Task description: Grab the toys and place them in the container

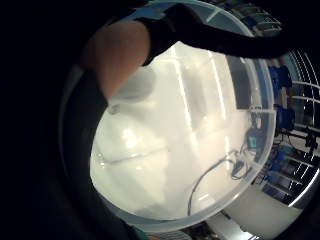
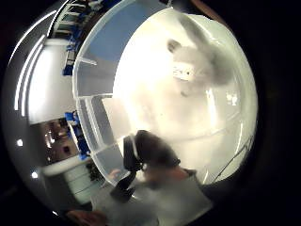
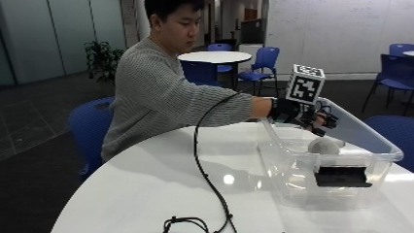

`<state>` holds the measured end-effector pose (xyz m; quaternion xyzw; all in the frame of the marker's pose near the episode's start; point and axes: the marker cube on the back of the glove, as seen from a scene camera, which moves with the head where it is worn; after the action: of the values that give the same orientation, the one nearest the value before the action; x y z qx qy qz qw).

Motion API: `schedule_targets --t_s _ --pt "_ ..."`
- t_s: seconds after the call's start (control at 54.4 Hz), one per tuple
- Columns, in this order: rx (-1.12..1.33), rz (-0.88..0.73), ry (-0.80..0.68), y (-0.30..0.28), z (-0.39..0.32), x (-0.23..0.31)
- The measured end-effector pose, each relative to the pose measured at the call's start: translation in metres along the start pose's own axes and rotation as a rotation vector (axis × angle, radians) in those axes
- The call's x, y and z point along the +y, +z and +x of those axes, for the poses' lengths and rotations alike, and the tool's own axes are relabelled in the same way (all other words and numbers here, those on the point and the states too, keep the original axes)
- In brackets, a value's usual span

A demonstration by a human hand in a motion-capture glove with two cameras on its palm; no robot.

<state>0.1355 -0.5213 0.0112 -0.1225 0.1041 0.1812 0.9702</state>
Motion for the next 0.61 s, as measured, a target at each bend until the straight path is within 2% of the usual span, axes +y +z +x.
schedule_targets --t_s 0.184,0.367,0.496,0.569,0.606 --pt "-0.007 0.013 -0.036 -0.005 -0.002 0.011" --pt "-0.02 0.065 -0.097 -0.023 -0.005 0.043" --pt "-0.116 0.113 -0.098 -0.05 0.006 0.096" --pt "-0.15 0.155 -0.157 -0.067 0.031 0.148" --pt "-0.091 0.191 -0.191 -0.073 0.053 0.178"
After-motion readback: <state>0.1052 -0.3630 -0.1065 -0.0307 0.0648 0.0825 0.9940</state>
